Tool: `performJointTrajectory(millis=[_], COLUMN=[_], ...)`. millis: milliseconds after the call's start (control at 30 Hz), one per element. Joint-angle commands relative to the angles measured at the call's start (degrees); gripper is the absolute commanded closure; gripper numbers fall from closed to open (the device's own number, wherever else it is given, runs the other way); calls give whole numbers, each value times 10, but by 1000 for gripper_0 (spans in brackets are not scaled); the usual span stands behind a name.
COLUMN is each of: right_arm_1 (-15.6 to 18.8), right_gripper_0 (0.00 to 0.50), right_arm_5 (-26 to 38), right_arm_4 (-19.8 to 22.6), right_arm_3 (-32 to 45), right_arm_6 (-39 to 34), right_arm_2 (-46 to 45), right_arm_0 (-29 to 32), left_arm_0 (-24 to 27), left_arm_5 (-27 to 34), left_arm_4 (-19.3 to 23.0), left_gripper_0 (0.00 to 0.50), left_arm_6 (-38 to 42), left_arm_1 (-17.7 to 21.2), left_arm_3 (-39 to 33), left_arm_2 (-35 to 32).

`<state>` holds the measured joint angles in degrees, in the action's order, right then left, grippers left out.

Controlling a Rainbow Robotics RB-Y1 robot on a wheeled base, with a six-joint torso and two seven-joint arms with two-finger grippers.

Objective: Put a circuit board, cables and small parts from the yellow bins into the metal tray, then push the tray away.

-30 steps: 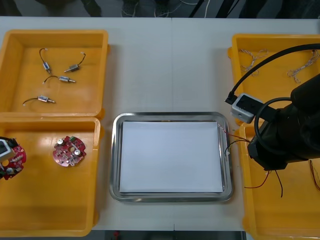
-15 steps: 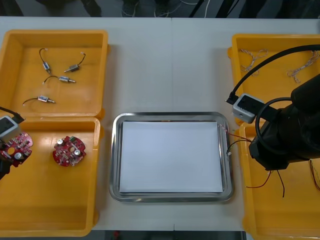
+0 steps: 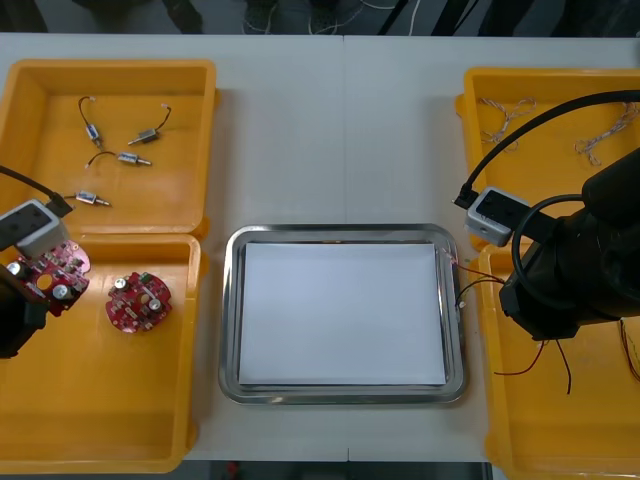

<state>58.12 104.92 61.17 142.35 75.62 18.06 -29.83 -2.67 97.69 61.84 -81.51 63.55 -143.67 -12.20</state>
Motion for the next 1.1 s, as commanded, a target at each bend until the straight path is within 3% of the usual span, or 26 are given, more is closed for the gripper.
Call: performJointTrajectory(millis=[33,300,767,1100], right_arm_1=[-3,-3,-3,-3], right_gripper_0=[500,500,500,500], right_arm_5=[5,8,11,11], right_arm_4=[-7,-9,-10,-10], right_arm_3=[9,9,9,9], right_arm_6=[29,30,30,30], right_arm_2=[-5,-4,-4,-5], right_arm_0=[-17,-17,-17,-17], left_arm_0=[66,153,264,347], left_arm_5=[31,82,84,84], left_arm_4=[-17,-66,-146,-192], left_gripper_0=[500,500,500,500], left_arm_6=[99,193,322,382], left_arm_1=[-21,-59,-103,-159], left_arm_3=[-32,-50,-45,3], left_arm_2=[49,152,327,440])
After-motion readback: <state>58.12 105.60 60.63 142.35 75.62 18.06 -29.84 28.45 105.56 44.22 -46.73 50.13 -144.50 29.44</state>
